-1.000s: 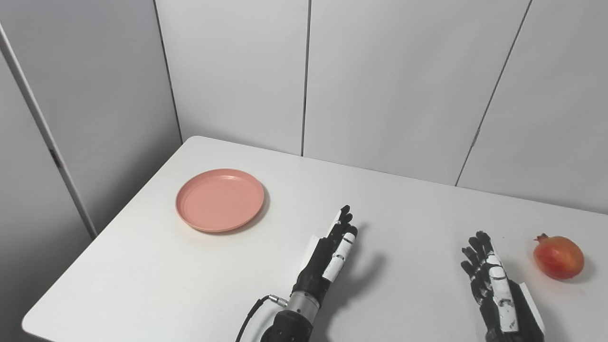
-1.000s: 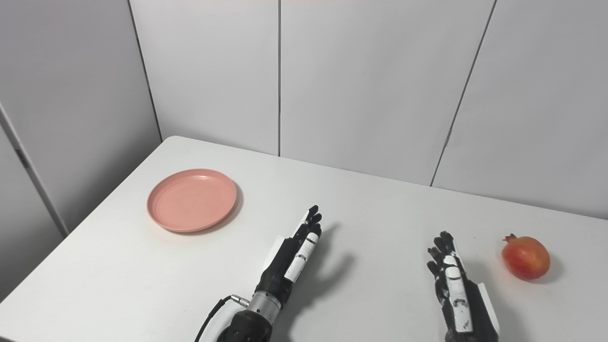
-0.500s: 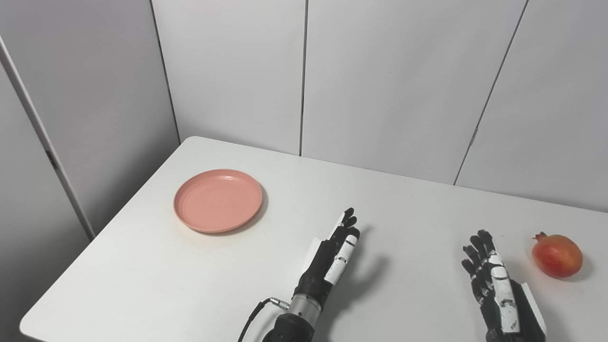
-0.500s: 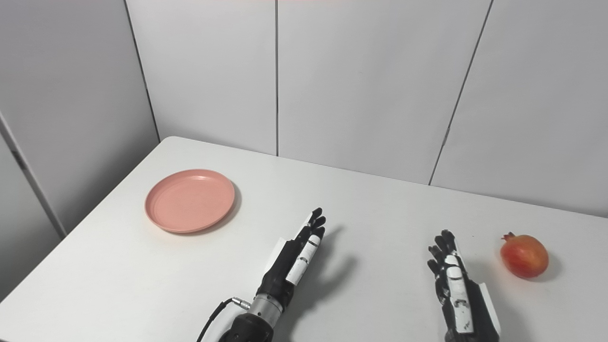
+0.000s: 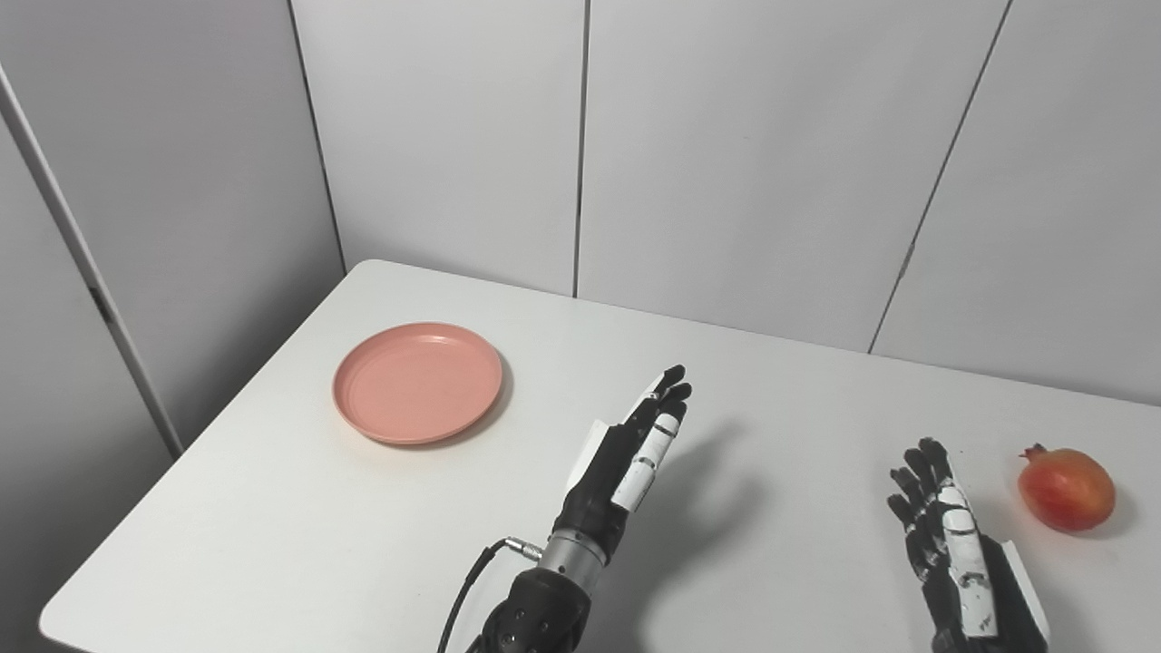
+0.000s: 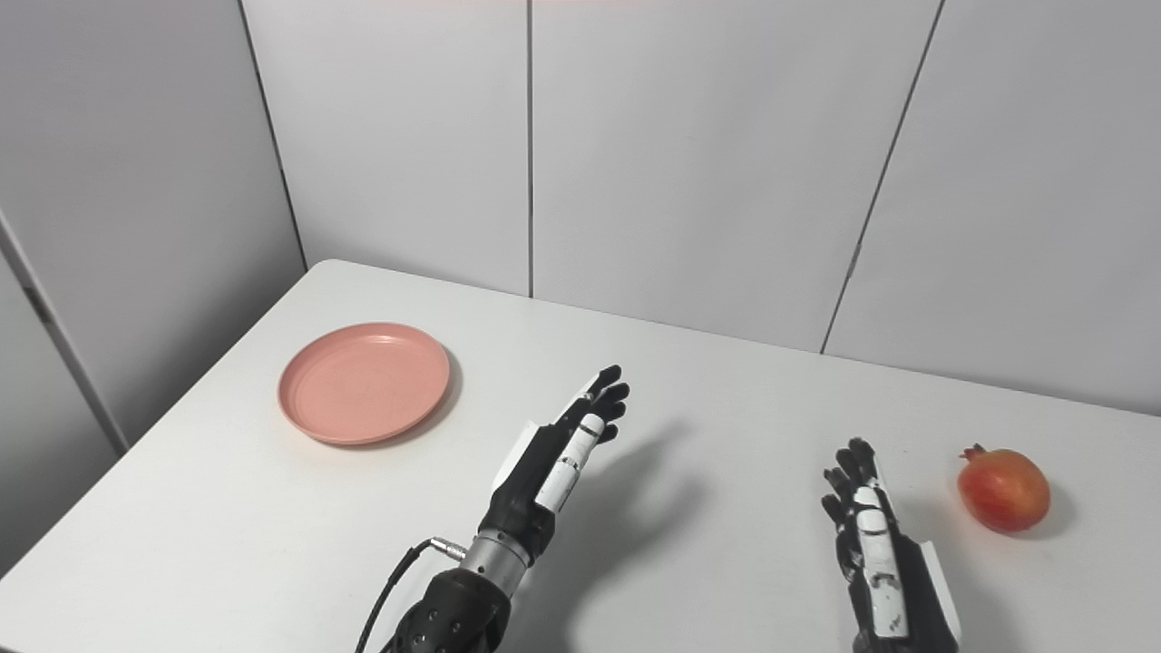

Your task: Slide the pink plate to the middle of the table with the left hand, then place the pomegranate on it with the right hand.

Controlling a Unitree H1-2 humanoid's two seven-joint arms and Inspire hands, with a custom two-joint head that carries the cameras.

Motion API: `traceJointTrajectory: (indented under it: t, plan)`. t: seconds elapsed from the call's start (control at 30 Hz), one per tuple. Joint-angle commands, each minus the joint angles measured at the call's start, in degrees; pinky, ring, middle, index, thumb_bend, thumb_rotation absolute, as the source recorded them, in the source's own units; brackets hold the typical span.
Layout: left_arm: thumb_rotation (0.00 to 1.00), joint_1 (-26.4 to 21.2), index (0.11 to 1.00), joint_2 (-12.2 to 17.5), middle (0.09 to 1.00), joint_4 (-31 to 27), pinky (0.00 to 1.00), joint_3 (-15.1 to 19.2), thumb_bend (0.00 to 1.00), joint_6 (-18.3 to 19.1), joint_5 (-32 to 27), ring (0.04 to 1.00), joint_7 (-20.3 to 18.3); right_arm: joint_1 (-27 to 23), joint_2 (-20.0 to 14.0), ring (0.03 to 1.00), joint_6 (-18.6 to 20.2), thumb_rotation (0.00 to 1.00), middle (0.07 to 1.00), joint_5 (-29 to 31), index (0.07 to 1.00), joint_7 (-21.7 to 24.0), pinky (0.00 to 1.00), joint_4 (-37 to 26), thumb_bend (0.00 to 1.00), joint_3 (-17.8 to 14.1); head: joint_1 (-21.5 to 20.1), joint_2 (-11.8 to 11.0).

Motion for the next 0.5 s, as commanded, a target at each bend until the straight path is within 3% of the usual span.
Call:
traceJointTrajectory:
  t: [0.0,0.2,0.47]
  plan:
    - [1.00,-3.7,0.915,0.2,0.929,-2.2,0.90,0.6,0.43,-0.2,-0.4,0.921,-0.3,-1.5,0.0,1.000,-0.5,1.00,1.000,0.1,1.000,0.1,1.00,-1.6,0.13,-0.1,0.0,0.0]
    - [1.00,-7.3,0.915,2.3,0.926,-2.2,0.89,2.9,0.45,-1.0,-1.9,0.906,-1.0,-1.6,-0.1,1.000,-0.3,1.00,1.000,-0.2,1.000,0.0,1.00,-1.5,0.13,0.0,0.2,-0.1]
    - [1.00,-11.2,0.925,4.6,0.932,-4.8,0.90,7.5,0.42,0.7,-3.9,0.910,-0.2,-1.7,0.3,1.000,-0.3,1.00,1.000,0.1,1.000,-0.3,1.00,-1.4,0.12,-0.4,0.9,-0.1]
